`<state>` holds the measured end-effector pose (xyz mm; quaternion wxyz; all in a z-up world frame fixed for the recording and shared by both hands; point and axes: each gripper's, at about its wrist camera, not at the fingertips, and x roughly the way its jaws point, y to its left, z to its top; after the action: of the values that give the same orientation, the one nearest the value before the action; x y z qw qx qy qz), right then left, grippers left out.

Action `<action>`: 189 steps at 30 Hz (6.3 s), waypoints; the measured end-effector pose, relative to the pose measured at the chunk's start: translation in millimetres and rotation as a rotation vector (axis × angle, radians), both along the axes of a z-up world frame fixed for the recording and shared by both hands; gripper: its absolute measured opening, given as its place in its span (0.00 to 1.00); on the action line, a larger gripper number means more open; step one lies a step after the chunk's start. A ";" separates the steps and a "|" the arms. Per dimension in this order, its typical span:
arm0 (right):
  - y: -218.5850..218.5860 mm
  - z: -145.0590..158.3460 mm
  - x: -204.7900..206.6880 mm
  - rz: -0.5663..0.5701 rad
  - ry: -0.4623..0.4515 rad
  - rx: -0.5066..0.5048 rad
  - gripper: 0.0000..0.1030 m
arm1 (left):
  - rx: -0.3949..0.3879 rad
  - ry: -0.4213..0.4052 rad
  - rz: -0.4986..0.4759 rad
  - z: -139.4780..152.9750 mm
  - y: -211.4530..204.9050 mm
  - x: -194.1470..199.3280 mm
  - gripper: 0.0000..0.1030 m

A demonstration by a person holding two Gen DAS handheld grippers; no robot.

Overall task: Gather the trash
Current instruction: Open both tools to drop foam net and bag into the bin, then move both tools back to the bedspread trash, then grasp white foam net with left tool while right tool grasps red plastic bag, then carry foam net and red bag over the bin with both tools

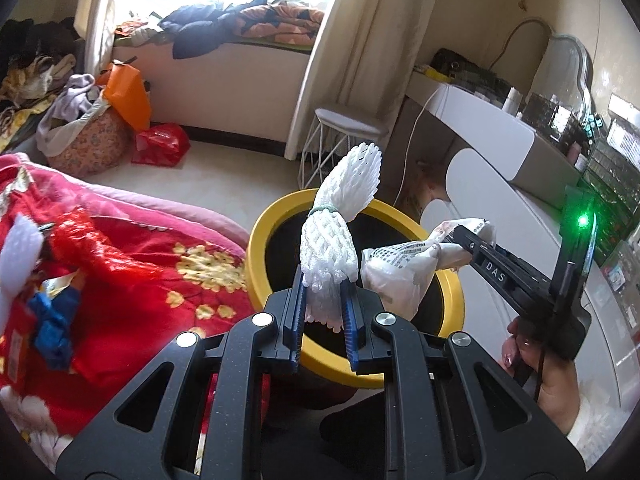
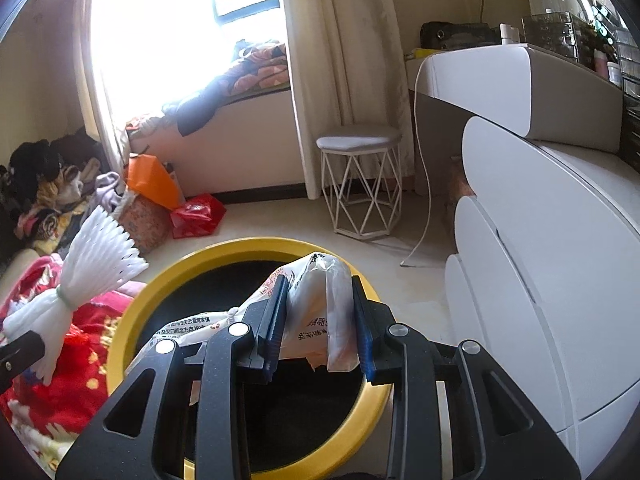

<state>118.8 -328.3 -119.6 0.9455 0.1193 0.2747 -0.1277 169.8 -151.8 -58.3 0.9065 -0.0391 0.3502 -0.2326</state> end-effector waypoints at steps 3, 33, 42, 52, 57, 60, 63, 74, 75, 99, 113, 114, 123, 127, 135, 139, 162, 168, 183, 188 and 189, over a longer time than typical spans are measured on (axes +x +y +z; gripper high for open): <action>-0.7 -2.8 -0.3 0.008 0.002 0.021 0.32 | 0.005 0.012 -0.002 -4.5 -5.1 8.0 0.12; 38.3 33.8 -22.1 0.168 -0.185 0.109 0.82 | -0.061 -0.089 0.194 20.1 62.4 -18.1 0.90; 75.3 46.6 -29.4 0.284 -0.211 0.087 0.83 | -0.072 -0.121 0.248 30.0 88.9 -29.6 0.90; 112.1 53.6 -28.6 0.413 -0.199 0.074 0.83 | -0.076 -0.140 0.319 33.9 120.9 -35.9 0.90; 131.0 56.9 -24.1 0.476 -0.190 0.063 0.83 | -0.079 -0.148 0.366 35.7 143.6 -38.6 0.90; 143.0 58.5 -20.3 0.515 -0.180 0.056 0.83 | -0.085 -0.153 0.391 37.4 155.0 -40.4 0.90; 156.1 60.2 -17.1 0.549 -0.171 0.046 0.83 | -0.091 -0.157 0.418 38.5 166.4 -41.8 0.90; 196.1 63.9 1.8 0.655 -0.141 0.006 0.83 | -0.107 -0.154 0.513 37.8 209.8 -43.5 0.90; 200.7 62.2 6.4 0.671 -0.127 -0.003 0.83 | -0.107 -0.151 0.520 37.4 212.5 -43.1 0.90; 282.3 -30.5 110.3 0.842 0.217 -0.171 0.39 | -0.275 0.056 0.586 -29.5 283.9 -33.9 0.83; 240.7 -13.0 65.0 0.814 0.155 0.070 0.08 | -0.253 0.072 0.539 -30.0 271.9 -32.7 0.21; 236.8 -11.9 62.3 0.803 0.151 0.084 0.08 | -0.253 0.069 0.535 -29.0 271.2 -32.6 0.17; 213.4 7.4 44.8 0.767 0.098 0.127 0.08 | -0.265 -0.016 0.494 -0.7 262.2 -38.5 0.12; 204.4 16.7 37.6 0.767 0.072 0.133 0.08 | -0.279 -0.053 0.478 14.2 257.6 -42.0 0.12; 194.8 34.5 23.4 0.763 0.024 0.140 0.08 | -0.282 -0.084 0.458 31.8 247.5 -44.2 0.12; 187.9 40.6 17.7 0.750 0.002 0.145 0.08 | -0.274 -0.081 0.448 34.4 241.7 -44.9 0.12; 123.0 59.9 5.6 0.551 -0.085 0.168 0.08 | -0.269 -0.108 0.335 51.5 199.0 -49.4 0.12; 109.2 62.0 0.7 0.509 -0.101 0.172 0.08 | -0.262 -0.105 0.303 52.2 184.7 -50.0 0.12; 81.5 61.4 -5.2 0.419 -0.115 0.198 0.08 | -0.229 -0.088 0.240 47.7 153.2 -49.9 0.12; 69.7 59.6 -6.5 0.385 -0.114 0.205 0.08 | -0.207 -0.077 0.221 42.2 142.0 -48.5 0.12; 66.5 58.7 -6.7 0.376 -0.114 0.207 0.08 | -0.204 -0.074 0.217 41.0 139.5 -48.5 0.12</action>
<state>112.1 -261.8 -60.9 0.9494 0.1694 0.2501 0.0866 121.3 -12.3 -17.2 0.9300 -0.1600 0.2848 -0.1688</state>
